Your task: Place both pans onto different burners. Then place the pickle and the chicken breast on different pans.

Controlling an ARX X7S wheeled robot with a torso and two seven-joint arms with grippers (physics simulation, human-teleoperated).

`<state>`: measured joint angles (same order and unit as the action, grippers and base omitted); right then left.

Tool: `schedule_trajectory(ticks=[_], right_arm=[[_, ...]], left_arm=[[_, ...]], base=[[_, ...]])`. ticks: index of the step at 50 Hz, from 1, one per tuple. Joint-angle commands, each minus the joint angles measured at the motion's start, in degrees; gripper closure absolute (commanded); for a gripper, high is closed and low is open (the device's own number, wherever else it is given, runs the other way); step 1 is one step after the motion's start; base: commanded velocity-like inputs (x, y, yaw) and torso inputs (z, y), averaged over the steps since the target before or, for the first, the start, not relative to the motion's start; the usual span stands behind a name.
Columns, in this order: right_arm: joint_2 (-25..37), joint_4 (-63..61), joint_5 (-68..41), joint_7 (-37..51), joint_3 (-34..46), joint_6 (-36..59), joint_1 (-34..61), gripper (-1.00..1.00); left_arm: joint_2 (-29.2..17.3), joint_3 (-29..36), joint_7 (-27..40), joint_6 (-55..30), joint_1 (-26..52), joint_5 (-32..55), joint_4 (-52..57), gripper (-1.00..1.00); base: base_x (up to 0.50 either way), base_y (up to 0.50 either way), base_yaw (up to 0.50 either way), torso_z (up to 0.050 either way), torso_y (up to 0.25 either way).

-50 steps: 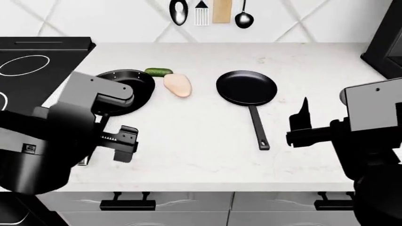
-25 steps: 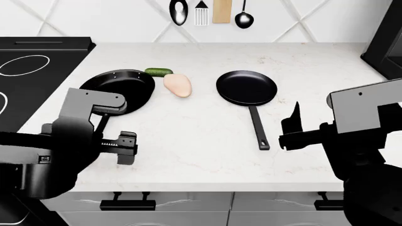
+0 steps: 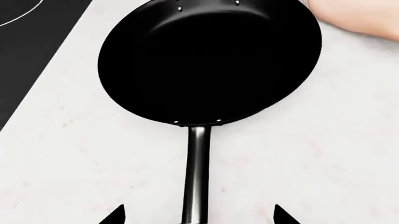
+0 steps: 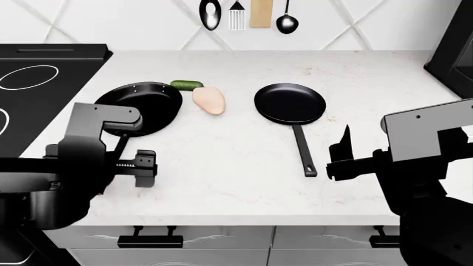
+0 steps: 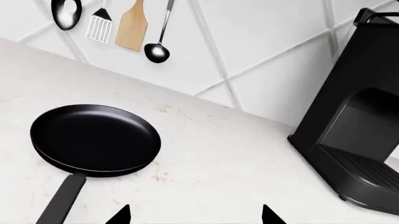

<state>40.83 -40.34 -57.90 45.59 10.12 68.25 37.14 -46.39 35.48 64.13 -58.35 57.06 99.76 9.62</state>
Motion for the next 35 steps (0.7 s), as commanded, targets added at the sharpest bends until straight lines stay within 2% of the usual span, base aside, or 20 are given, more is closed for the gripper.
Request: schedule_trajectory(ticks=[1,11,24,35], right_arm=[[0.3,0.35,0.63,-0.44,0.35,-1.05,-0.68,-1.0],[0.54,0.15,0.13,-0.11,0.09,-1.06,-0.94,-1.0],[0.61,0.78,1.28,-0.85,1.19,-2.22,-1.27,-1.0],[0.82,0.57,1.13,-0.62,1.18,-2.54,-1.99,-1.0]], left_arm=[[0.29,3.91,2.44,-4.0,0.62,-3.92,-3.09,-1.0],[1.69,6.04,2.18,-4.99,0.88,-6.23,-4.4,-1.0],[2.66,6.95,-3.49,-1.11,-2.82,-10.84,-5.7,-1.0],[3.14,7.4,-5.38,0.25,-4.23,-12.08,-6.41,-1.0]], base=[[0.0,0.0,0.0,0.0,0.0],[0.0,0.0,0.0,-0.002,0.0],[0.0,0.0,0.0,-0.002,0.0],[0.0,0.0,0.0,-0.002,0.0]])
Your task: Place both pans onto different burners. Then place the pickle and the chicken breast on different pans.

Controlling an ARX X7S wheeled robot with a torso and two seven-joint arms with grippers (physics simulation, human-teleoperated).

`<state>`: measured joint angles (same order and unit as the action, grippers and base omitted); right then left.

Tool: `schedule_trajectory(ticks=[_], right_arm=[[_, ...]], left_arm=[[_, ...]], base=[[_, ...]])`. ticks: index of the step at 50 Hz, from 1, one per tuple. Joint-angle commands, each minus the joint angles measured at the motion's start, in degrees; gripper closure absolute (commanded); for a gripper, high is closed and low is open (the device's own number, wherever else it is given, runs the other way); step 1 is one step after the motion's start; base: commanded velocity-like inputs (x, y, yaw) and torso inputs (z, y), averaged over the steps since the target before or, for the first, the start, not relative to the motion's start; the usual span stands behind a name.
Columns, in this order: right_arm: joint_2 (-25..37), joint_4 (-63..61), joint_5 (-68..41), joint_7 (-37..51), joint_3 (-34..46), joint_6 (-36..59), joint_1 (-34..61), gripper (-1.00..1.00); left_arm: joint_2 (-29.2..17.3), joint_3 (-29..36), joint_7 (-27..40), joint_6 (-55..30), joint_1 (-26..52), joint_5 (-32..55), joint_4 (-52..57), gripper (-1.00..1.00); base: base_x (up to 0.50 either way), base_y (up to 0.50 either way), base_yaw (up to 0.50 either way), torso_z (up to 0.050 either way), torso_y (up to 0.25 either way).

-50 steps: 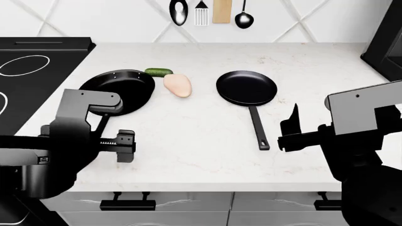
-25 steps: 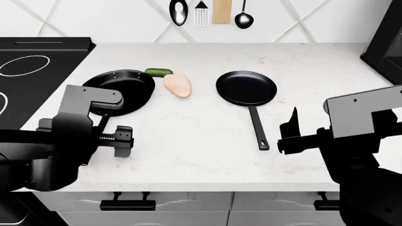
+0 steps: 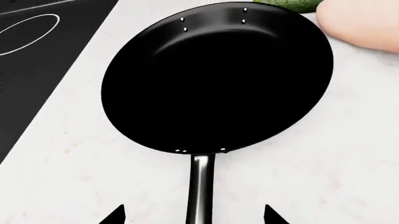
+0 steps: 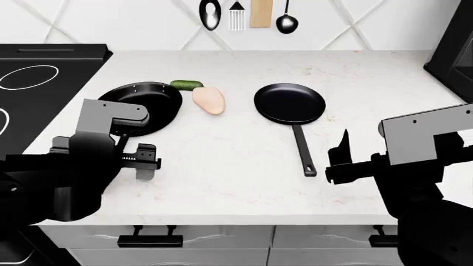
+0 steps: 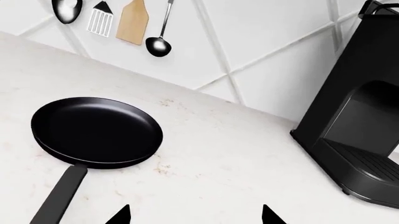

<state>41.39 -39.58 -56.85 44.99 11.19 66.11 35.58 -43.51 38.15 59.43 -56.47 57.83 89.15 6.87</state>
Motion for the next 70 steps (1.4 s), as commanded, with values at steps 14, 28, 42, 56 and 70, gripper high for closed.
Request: schedule_trajectory(ticks=[14,28,42,56,70], right_arm=[[0.34,0.12,0.36,-0.09,0.69,-0.74,-0.42,-1.0],[0.51,0.6,1.09,-0.31,1.31,-1.49,-0.77,-1.0],[0.88,0.9,2.51,-0.71,1.79,-3.29,-2.28,-1.0],[1.16,1.01,2.42,-0.69,1.22,-4.16,-2.81,-1.0],[1.23,0.65,1.76,-0.22,1.13,-3.74,-2.16,-1.0]], left_arm=[[-0.42,4.77,0.19,-2.18,-5.14,-0.45,-2.92,1.0],[-1.27,3.98,1.29,-1.81,-4.85,0.42,-1.92,1.0],[-5.97,-0.3,8.23,-0.06,-4.61,5.95,2.21,1.0],[-5.54,-2.8,15.05,-4.03,9.18,8.49,8.19,1.0],[-4.22,-3.22,20.78,-8.97,22.43,15.47,12.0,1.0]], base=[[0.0,0.0,0.0,-0.002,0.0],[0.0,0.0,0.0,-0.002,0.0],[0.0,0.0,0.0,-0.001,0.0],[0.0,0.0,0.0,0.0,0.0],[0.0,0.0,0.0,0.0,0.002]])
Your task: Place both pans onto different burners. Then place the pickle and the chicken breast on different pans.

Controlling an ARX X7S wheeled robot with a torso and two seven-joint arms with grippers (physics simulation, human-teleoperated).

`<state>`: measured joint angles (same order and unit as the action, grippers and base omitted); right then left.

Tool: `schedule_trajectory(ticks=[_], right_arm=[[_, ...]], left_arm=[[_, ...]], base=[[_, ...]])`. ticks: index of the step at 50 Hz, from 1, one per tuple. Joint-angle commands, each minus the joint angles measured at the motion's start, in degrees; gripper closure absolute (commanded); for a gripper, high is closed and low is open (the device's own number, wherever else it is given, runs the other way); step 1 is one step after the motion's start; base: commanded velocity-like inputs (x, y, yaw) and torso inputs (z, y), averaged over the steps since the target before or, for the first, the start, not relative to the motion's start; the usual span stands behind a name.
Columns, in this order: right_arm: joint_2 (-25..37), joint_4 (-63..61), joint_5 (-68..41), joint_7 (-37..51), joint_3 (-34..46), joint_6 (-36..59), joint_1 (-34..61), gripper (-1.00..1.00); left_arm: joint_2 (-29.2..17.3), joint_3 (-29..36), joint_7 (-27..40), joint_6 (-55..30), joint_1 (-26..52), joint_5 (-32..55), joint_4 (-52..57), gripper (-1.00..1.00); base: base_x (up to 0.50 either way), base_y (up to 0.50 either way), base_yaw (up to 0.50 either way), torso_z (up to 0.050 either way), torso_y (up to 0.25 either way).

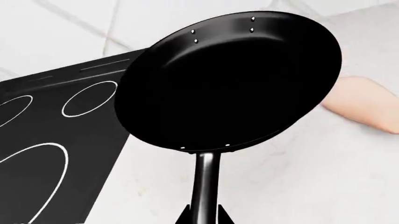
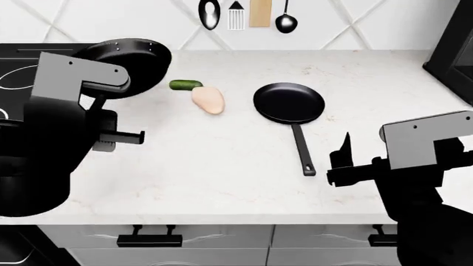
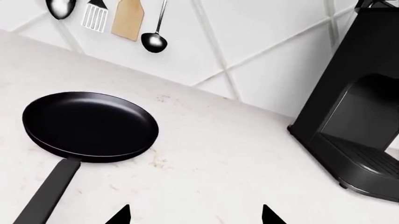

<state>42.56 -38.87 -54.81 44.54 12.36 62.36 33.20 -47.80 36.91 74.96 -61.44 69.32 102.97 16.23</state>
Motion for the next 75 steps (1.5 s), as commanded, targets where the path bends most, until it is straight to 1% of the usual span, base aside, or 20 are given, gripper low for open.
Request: schedule_trajectory(ticks=[1,4,7,9,14,19,22,26,33,35,38,46,53,56,64,75], right_arm=[[0.05,-0.1,-0.38,0.28,-0.04,0.11,0.35,-1.0],[-0.27,-0.45,-1.68,0.81,-0.34,1.19,1.66,-1.0],[-1.24,-1.23,-7.01,3.33,-2.21,5.09,5.68,-1.0],[-2.22,-0.9,-12.08,5.92,-3.46,8.71,10.19,-1.0],[-6.08,4.97,-26.35,14.89,-4.5,17.2,23.55,-1.0],[-9.4,13.72,-37.26,23.01,-2.7,20.2,33.89,-1.0],[-10.74,17.73,-39.27,24.72,-1.18,20.26,36.43,-1.0],[-12.9,23.08,-41.93,26.55,-0.43,18.65,37.43,-1.0],[-15.41,34.12,-52.83,35.48,4.63,17.25,40.43,-1.0],[-15.8,36.2,-54.79,36.45,5.81,16.95,41.09,-1.0],[-16.36,38.56,-54.54,35.71,7.16,17.22,41.56,-1.0],[-17.43,42.94,-48.01,31.55,8.43,16.03,41.95,-1.0],[-18.25,44.1,-41.63,26.24,10.11,13.96,38.5,-1.0],[-18.53,44.63,-40.68,25.03,10.73,13.54,37.5,-1.0],[-18.58,45.69,-40.96,25.3,12.43,14.02,35.26,-1.0],[-19.27,46.13,-35.83,19.23,14.31,11.03,32.02,-1.0]], left_arm=[[-0.04,-1.87,5.69,-4.43,11.74,2.12,2.71,1.0],[-0.57,-1.46,7.12,-5.66,13.96,3.88,2.88,1.0],[-1.27,-1.18,8.22,-6.43,15.48,5.51,3.1,1.0],[-1.76,-1.03,8.99,-6.66,16.21,6.73,3.46,1.0],[-2.36,-0.64,10.42,-7.14,18.81,9.44,3.68,1.0],[-3.04,-0.75,10.53,-7.11,20.38,11.09,4.59,1.0],[-3.43,-0.87,10.08,-7.42,21.41,11.56,4.99,1.0],[-3.74,-0.9,8.82,-8.14,21.98,10.71,5.38,1.0],[-3.8,-1.64,5.85,-8.37,21.74,8.51,6.47,1.0],[-3.86,-2.07,5.45,-7.71,21.53,8.72,6.58,1.0],[-3.94,-2.77,4.81,-6.91,21.41,8.39,6.82,1.0],[-4.12,-3.71,3.31,-6.14,21.16,6.47,7.84,1.0],[-4.7,-4.14,2.08,-5.84,20.46,5.04,8.63,1.0],[-4.92,-4.0,2.2,-5.76,20.19,4.72,8.67,1.0],[-5.3,-3.57,3.23,-5.56,20.26,5.24,9.01,1.0],[-5.37,-3.21,2.61,-5.24,19.44,4.25,9.43,1.0]], base=[[0.0,0.0,0.0,0.0,0.0],[0.0,0.0,0.0,0.0,0.003],[0.0,0.0,0.0,0.0,0.003],[0.0,0.0,0.0,0.0,0.0],[0.0,0.0,0.0,0.0,0.002],[0.0,0.0,0.0,0.0,0.004],[0.0,0.0,0.0,0.0,0.0],[0.0,0.0,0.0,0.0,0.002],[0.0,0.0,0.0,0.0,0.003],[0.0,0.0,0.0,0.0,0.0],[0.0,0.0,0.0,0.0,0.003],[0.0,0.0,0.0,0.0,0.003],[0.0,0.0,0.0,0.0,0.001],[0.0,0.0,0.0,0.007,0.004],[0.0,0.0,0.0,0.0,0.003],[0.0,0.0,0.0,0.0,0.002]])
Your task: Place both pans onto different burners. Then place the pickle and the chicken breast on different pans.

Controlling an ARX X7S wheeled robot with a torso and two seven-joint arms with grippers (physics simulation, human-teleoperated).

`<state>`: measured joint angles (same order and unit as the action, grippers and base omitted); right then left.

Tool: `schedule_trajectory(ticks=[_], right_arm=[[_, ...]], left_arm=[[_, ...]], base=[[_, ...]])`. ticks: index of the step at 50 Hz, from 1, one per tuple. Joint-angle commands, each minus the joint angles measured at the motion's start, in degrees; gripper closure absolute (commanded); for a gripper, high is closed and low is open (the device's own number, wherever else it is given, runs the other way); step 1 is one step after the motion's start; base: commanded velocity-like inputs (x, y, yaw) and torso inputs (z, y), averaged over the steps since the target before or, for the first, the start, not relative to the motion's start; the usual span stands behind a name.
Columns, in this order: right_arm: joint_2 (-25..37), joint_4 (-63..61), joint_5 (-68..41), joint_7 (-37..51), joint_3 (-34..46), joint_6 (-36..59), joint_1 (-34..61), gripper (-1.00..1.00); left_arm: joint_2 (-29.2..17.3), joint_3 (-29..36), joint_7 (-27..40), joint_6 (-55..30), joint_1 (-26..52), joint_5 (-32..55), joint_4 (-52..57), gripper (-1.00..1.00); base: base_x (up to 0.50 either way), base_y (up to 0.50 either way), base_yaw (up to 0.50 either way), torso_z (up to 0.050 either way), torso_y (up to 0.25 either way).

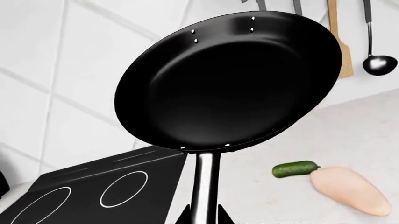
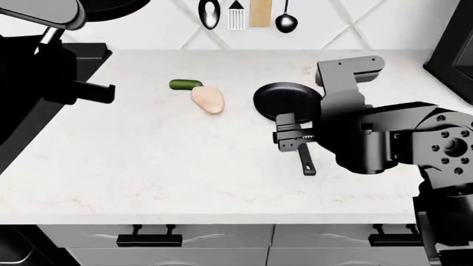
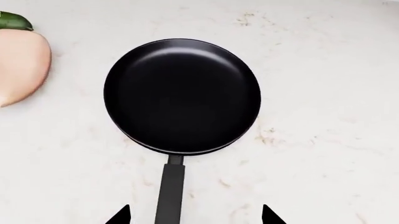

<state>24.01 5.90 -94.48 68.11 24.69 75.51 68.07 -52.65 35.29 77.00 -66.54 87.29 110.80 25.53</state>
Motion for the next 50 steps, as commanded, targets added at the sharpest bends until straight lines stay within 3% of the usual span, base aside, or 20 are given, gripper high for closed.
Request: schedule_trajectory(ticks=[1,36,37,50], right_arm=[[-0.74,1.49,4.35,-4.89,2.11,-2.49,-3.13,-1.0],[-0.83,4.43,13.39,-17.71,6.01,-11.01,-9.9,-1.0],[-0.72,4.4,13.46,-17.5,5.82,-11.32,-10.06,1.0],[-0.06,3.19,13.53,-18.0,6.49,-11.24,-10.65,1.0]], left_arm=[[-0.45,-1.54,0.52,-0.11,1.46,-3.65,0.11,1.0],[-0.99,-0.75,-0.97,0.69,0.32,-5.1,0.37,1.0],[-0.98,-0.73,-1.12,0.69,0.3,-5.26,0.33,1.0],[-1.36,-0.55,-1.08,1.15,-0.06,-5.18,0.67,1.0]], base=[[0.0,0.0,0.0,0.0,0.0],[0.0,0.0,0.0,0.0,0.001],[0.0,0.0,0.0,0.0,0.0],[0.0,0.0,0.0,0.0,0.0]])
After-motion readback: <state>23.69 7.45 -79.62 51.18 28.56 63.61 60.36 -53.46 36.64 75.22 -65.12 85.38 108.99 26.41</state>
